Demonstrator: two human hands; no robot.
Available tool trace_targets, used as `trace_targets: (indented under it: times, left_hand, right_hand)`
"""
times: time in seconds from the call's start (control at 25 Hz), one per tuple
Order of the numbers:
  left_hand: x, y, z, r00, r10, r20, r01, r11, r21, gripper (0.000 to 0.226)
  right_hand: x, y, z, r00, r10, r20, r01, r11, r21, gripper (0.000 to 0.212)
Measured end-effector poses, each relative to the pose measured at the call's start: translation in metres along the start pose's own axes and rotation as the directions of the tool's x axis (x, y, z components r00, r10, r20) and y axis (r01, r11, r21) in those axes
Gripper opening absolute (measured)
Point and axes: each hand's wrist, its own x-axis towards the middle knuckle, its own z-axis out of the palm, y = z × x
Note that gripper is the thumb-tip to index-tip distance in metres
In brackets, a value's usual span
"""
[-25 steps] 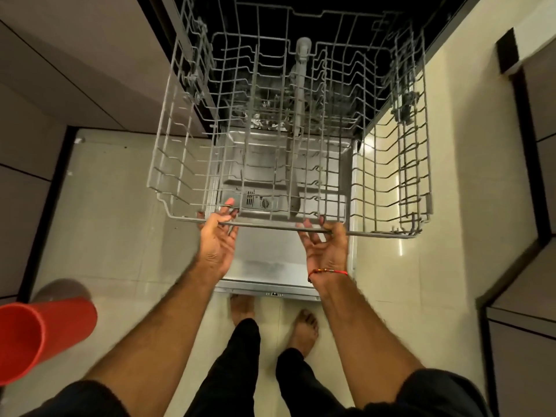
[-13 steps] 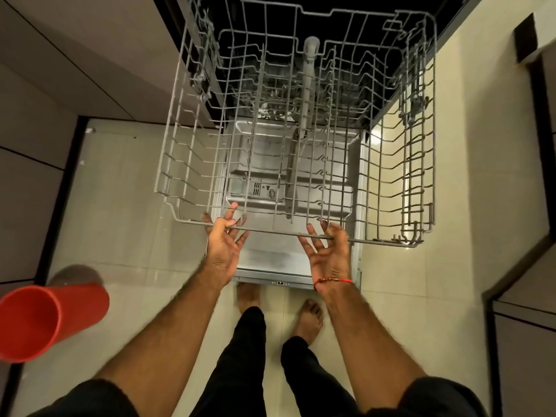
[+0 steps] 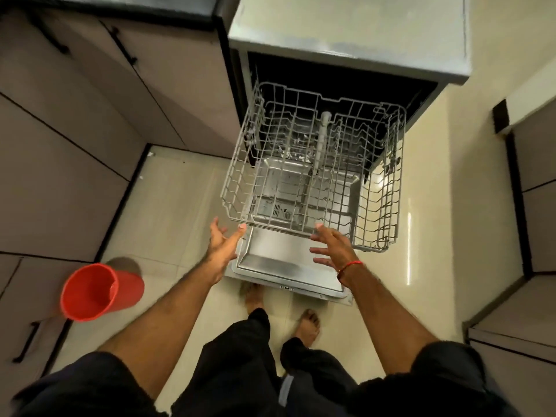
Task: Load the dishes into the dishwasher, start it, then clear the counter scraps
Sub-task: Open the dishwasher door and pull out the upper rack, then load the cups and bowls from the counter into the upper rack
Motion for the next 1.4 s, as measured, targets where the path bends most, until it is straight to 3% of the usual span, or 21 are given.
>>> trace_targets:
  times: [0.2,0.32,0.48,0.68,0.8,1.12,1.4]
  left_hand:
    - [-0.048,0.040,-0.050,0.994,0.111,-0.011,-0.108,0.983,0.148,0.060]
    - [-0.057,0.067,-0.094,0.982,0.188,-0.022,-0.181,0.967,0.181,0.051]
    - [-0.045,0.096,-0.171,0.937,0.349,-0.025,-0.335,0.915,0.226,0.045]
    - [-0.019,0.124,-0.307,0.894,0.443,-0.071,-0.417,0.879,0.230,0.038]
    - [-0.010,0.137,-0.365,0.885,0.455,-0.101,-0.429,0.879,0.207,0.042]
    - [0.016,0.166,-0.443,0.818,0.556,-0.146,-0.525,0.827,0.203,0.046]
    - [0.070,0.219,-0.511,0.778,0.581,-0.238,-0.521,0.809,0.273,0.044]
  right_hand:
    - [-0.049,-0.060,0.055,0.991,-0.108,0.080,0.120,0.981,-0.156,0.035]
    - [-0.067,-0.090,0.103,0.979,-0.151,0.137,0.176,0.964,-0.199,0.025]
    - [-0.069,-0.122,0.182,0.963,-0.222,0.151,0.247,0.953,-0.175,0.019]
    - [-0.069,-0.152,0.328,0.949,-0.279,0.150,0.305,0.931,-0.200,0.014]
    - [-0.077,-0.172,0.396,0.920,-0.343,0.191,0.375,0.912,-0.165,0.023]
    - [-0.075,-0.219,0.513,0.862,-0.398,0.313,0.454,0.881,-0.131,0.025]
    - [-0.013,-0.284,0.605,0.819,-0.452,0.354,0.486,0.874,-0.010,0.019]
